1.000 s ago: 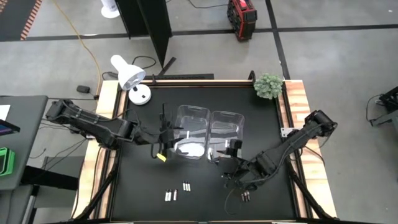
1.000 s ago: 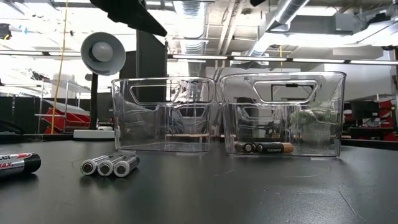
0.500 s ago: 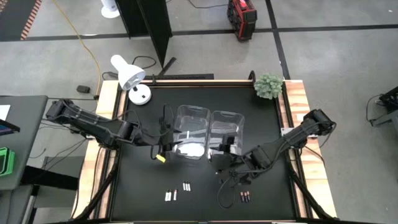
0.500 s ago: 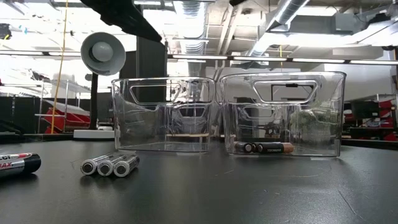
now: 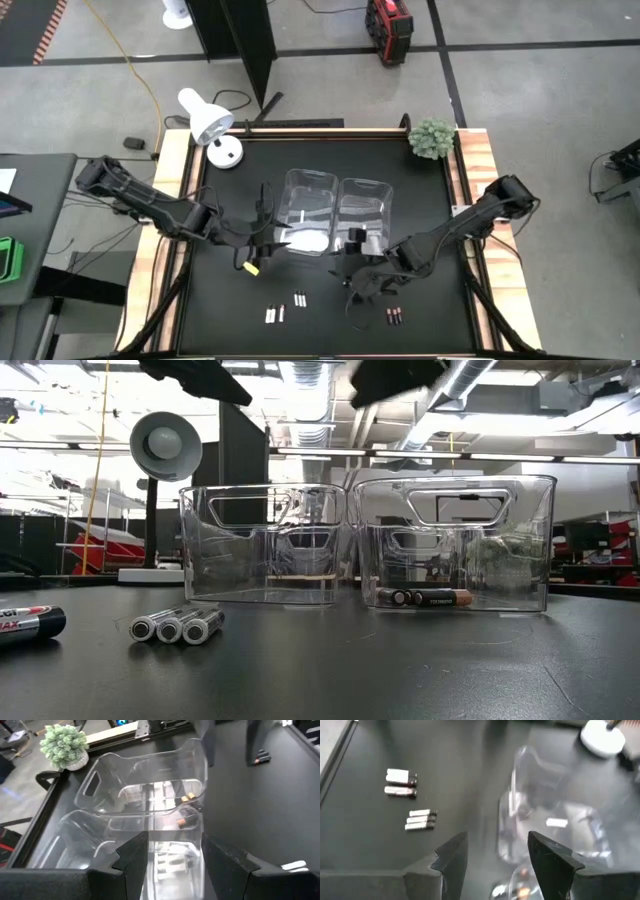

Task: Sort batteries
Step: Put the white battery into the left transparent bin

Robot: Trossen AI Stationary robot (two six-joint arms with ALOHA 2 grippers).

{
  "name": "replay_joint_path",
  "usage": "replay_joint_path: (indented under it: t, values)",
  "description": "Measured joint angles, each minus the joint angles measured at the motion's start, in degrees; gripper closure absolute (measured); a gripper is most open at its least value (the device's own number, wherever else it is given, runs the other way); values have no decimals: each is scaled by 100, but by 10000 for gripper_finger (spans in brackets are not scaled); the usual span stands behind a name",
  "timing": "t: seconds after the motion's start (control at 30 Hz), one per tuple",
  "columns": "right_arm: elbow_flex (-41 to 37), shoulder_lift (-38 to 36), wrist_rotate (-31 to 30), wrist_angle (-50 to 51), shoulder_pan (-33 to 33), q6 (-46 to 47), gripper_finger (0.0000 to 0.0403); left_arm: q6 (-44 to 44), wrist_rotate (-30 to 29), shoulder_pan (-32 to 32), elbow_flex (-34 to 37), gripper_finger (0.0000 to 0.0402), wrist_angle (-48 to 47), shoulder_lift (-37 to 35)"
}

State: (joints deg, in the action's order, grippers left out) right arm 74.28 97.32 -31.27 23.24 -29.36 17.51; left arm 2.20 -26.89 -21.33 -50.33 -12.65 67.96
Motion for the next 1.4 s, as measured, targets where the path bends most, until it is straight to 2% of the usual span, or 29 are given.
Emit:
replay_joint_path:
  t: [0.2, 0.5, 0.57, 0.67, 0.83, 1.0, 1.23, 1.4]
  values:
    - [-53, 0, 150, 558, -516, 1177, 180, -171, -2, -101, 2, 221, -116, 0]
    - [-51, 0, 144, 899, -931, 1806, 180, -661, 7, -114, 2, 221, -804, 1]
    - [-49, 0, 143, 886, -962, 1806, 180, -798, 184, -188, 2, 221, -1016, 43]
    - [-49, -2, 141, 993, -970, 1801, 180, -832, 827, -478, 2, 221, -1394, 213]
    - [-49, -2, 118, 1231, -985, 1514, 180, -810, 1527, -1223, 2, 221, -1460, 600]
    - [-47, -2, 99, 1204, -817, 1124, 180, -1652, 1918, -1728, 2, 221, -1357, 939]
    - [-46, -2, 119, 431, -530, 206, 180, -2659, 1910, -2043, 2, 221, -1240, 1437]
    - [-44, -2, 123, 36, -408, -225, 180, -3024, 1859, -2181, 2, 221, -859, 1867]
